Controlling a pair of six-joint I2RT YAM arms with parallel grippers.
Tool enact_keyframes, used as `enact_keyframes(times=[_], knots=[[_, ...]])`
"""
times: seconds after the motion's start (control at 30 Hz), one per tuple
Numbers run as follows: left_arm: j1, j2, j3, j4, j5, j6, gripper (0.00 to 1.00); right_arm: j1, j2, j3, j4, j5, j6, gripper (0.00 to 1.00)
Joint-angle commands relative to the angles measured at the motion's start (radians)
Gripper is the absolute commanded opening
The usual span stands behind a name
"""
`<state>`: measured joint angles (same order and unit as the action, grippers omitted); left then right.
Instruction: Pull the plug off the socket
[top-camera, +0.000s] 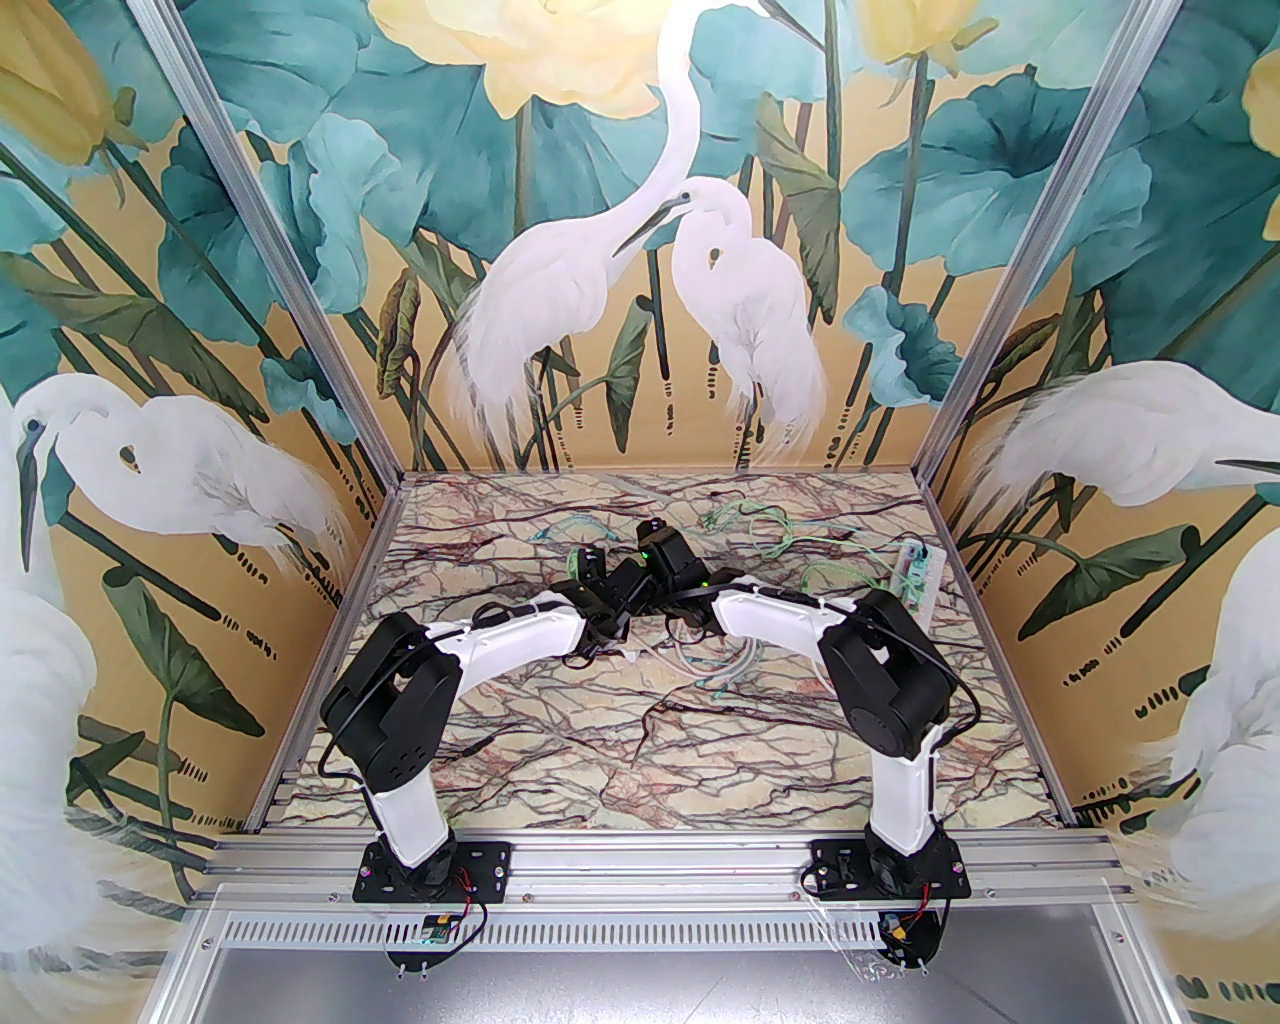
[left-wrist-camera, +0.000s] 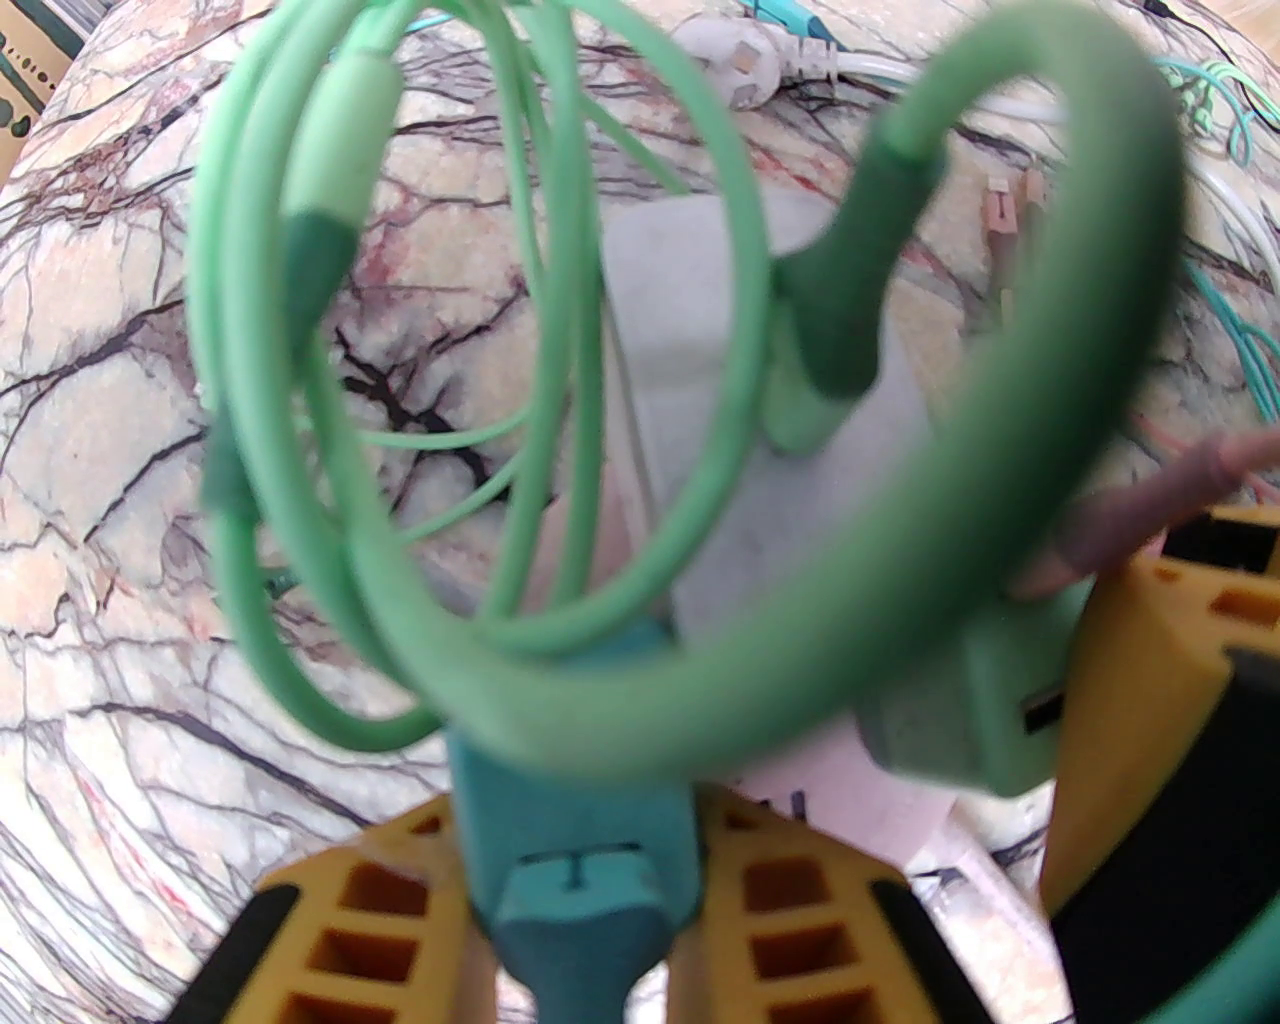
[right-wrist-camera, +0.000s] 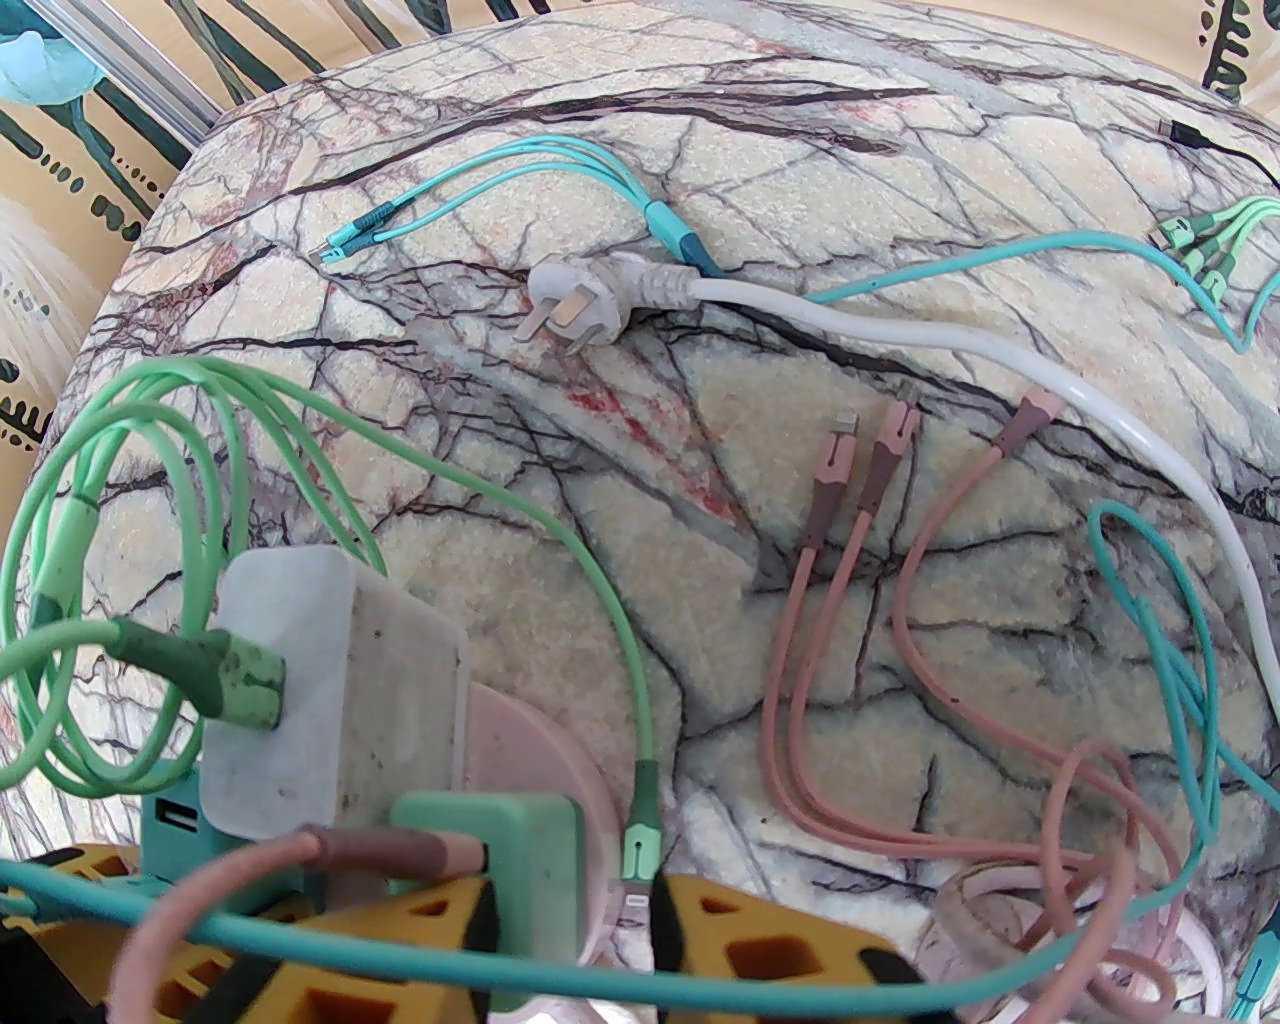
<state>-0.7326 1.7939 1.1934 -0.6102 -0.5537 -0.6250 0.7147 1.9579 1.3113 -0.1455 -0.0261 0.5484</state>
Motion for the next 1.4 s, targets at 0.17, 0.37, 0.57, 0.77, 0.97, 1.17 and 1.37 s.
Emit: enact_keyframes(times=[0.17, 0.37, 0.57, 0.77, 0.97, 1.17, 1.37], knots=[[0.066, -0.145, -0.097, 0.211, 0.287, -0.048, 0.13, 0.029, 0.091, -0.031, -0.143, -0.024, -0.027, 0.35], [0.096, -0.191, -0.143, 0.242, 0.321, -0.068, 0.13, 0.029, 0.095, -0.031, -0.142, -0.026, -0.025, 0.35], [0.086, -0.166, -0.128, 0.226, 0.295, -0.047, 0.13, 0.031, 0.095, -0.030, -0.142, -0.026, -0.027, 0.35], [0.000, -0.078, -0.040, 0.124, 0.124, 0.016, 0.12, 0.033, 0.097, -0.028, -0.143, -0.026, -0.027, 0.35], [-0.025, -0.030, -0.014, 0.108, 0.081, 0.034, 0.12, 0.033, 0.099, -0.027, -0.144, -0.023, -0.028, 0.35], [0.006, -0.076, -0.047, 0.147, 0.154, 0.005, 0.11, 0.032, 0.098, -0.026, -0.146, -0.023, -0.029, 0.35], [0.086, -0.170, -0.128, 0.217, 0.298, -0.060, 0.11, 0.033, 0.098, -0.025, -0.147, -0.021, -0.029, 0.35]])
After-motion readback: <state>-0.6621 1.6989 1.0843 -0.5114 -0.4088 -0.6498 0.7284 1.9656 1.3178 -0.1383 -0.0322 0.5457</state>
